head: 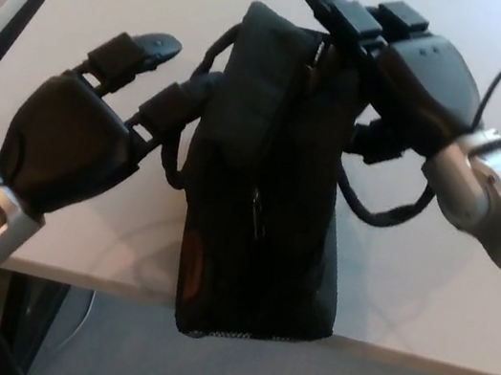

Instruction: A lunch bag is kept on the middle of the desk and the robot uses both its hands to grab the opening of the bag from the left and right and moves its hands away from each other to spread the bag open

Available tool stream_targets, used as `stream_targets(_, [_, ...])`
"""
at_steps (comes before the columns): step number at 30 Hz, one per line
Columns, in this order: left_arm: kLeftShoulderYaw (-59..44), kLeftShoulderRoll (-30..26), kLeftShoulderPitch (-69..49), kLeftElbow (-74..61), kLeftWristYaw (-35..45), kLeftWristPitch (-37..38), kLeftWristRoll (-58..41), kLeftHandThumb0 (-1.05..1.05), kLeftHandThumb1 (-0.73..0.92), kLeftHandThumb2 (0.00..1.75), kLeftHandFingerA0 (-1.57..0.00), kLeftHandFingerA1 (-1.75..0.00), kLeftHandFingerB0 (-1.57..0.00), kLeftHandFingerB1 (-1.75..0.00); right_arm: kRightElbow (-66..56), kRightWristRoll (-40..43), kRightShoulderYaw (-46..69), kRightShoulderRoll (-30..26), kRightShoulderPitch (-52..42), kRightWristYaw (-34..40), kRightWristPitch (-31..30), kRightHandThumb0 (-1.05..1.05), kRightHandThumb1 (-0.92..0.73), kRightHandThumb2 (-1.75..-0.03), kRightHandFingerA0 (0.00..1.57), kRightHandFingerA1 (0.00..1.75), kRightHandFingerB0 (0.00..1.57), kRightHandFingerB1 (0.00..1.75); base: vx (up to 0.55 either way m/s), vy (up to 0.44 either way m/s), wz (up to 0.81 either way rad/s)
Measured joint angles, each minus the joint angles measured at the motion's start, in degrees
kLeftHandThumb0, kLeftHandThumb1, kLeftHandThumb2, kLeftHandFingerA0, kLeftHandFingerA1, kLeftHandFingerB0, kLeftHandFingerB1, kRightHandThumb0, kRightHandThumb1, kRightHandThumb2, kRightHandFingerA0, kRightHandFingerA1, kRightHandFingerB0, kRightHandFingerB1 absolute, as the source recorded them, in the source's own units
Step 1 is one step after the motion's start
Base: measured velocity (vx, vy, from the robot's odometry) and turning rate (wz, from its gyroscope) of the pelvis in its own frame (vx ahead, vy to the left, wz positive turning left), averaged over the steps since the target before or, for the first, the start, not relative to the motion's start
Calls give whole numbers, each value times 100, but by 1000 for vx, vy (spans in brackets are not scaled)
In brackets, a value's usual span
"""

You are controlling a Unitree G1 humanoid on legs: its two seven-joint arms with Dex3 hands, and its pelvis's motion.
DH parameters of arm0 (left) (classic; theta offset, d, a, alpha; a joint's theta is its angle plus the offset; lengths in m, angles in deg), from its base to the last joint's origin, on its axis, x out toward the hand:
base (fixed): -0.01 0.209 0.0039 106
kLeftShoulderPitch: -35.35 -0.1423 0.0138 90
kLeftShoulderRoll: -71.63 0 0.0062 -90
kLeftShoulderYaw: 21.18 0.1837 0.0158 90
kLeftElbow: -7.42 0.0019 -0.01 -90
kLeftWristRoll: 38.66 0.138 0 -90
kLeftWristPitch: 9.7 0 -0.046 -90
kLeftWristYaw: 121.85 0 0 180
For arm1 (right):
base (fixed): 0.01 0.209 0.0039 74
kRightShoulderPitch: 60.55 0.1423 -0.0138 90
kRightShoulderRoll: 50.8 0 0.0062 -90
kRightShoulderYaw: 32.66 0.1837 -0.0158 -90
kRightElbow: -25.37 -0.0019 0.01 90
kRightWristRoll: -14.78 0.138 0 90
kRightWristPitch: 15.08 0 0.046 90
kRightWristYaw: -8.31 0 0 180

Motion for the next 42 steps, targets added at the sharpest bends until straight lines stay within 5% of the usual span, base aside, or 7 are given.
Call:
stream_targets(11, [-1017, -440, 95, -412, -58, -436, -94, 9, 39, 86, -12, -44, 0, -21, 523, 101, 76, -216, 1241, -283, -894, -46, -45, -53, 26, 44, 0, 3, 0, 0, 0])
stream_targets(13, [-1285, -673, -43, -543, -72, -452, -166, 8, 39, 85, -14, -39, 0, -22, 384, 197, 196, -500, 1205, -294, -765, -49, -42, -67, 64, 60, 0, 0, 0, 0, 0])
stream_targets(17, [-1544, -892, -292, -664, -70, -449, -223, 11, 34, 89, -16, -44, 0, -21, 103, 366, 352, -870, 1002, -331, -437, -50, -41, -67, 44, 54, 0, 8, 0, 0, 2])
stream_targets(27, [-2568, -1390, -1804, -1307, -69, -420, -434, 11, 42, 60, -19, -35, 0, -26, -1914, 1028, 1100, -2272, -1116, -695, 477, -40, -41, -70, 26, 49, 0, 6, 0, 0, 0])
stream_targets(39, [-3228, -789, -4649, -2530, 29, -14, -971, -15, 68, 62, -24, -35, -15, -30, -3520, 1359, 2081, -2370, -4872, -739, 857, -53, -72, -62, 86, 63, 52, 39, 0, 0, 0])
stream_targets(40, [-3227, -762, -4760, -2556, 31, 9, -993, -17, 72, 61, -28, -32, -15, -28, -3566, 1360, 2090, -2343, -5017, -739, 864, -62, -63, -96, 35, 51, 33, 49, 0, 0, 0])
stream_targets(42, [-3191, -646, -5401, -2652, 33, 171, -1091, -17, 72, 61, -28, -34, -15, -28, -3774, 1359, 2091, -2202, -5869, -738, 933, -54, -74, -63, 33, 32, 34, 32, 0, 0, 0])
